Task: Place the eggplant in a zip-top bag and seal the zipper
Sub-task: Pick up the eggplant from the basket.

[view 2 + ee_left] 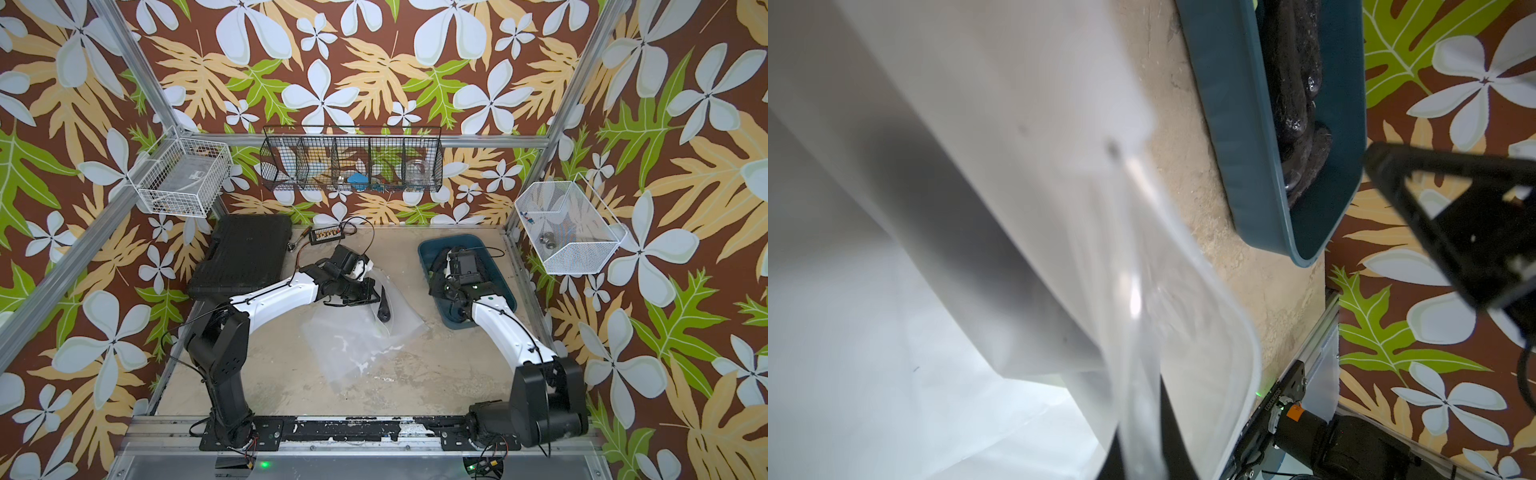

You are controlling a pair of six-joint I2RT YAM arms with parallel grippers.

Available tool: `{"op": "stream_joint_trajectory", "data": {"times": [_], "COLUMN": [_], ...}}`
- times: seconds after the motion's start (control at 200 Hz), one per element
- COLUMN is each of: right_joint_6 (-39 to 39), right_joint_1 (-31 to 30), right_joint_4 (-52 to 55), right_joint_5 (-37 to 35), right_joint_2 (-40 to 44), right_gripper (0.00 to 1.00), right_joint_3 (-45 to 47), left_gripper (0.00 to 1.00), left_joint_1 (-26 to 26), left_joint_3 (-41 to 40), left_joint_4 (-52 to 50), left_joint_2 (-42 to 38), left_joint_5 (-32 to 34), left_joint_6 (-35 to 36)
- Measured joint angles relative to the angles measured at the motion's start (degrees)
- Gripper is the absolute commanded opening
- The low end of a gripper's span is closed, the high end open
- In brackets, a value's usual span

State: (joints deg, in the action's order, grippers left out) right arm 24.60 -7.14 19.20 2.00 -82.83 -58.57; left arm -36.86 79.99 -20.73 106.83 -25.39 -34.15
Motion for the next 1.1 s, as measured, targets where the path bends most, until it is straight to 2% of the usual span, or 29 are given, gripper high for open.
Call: {"op": "stream_joint_trajectory", "data": {"times": [0.22, 0.515, 0.751, 0.936, 1.101], "right_joint_6": [-3.04, -7.87, -10.16, -11.32, -11.34], "right_joint_1": [3.13, 5.11, 5.99, 6.08, 6.08], "right_joint_4": [-1.14, -1.01, -0.96, -1.03, 0.26], "right_joint_5": [-8.39, -15.39, -15.23, -14.4, -14.16], "right_joint_2": [-13.51, -20.76, -25.22, -25.97, -24.09], "right_gripper": [0.64, 0.64, 0.61, 0.48, 0.45], "right_joint_3": [-7.74, -10.36, -10.97, -10.82, -11.43], "left_gripper": [0.02, 0.02, 0.02, 0.02, 0.02], "left_joint_1": [-0.11, -0.11, -0.11, -0.11, -0.11], "left_joint_3": [-0.92, -0.92, -0.44, 0.61, 0.66], "left_joint_4": [-0.09, -0.07, -0.07, -0.04, -0.07], "left_joint_2": [-0.72, -1.18, -0.48, -0.2, 0.11], "left_joint_5": [0.11, 0.07, -0.39, -0.59, -0.59], "left_joint_6": [0.7, 1.7, 2.54, 2.73, 2.73]}}
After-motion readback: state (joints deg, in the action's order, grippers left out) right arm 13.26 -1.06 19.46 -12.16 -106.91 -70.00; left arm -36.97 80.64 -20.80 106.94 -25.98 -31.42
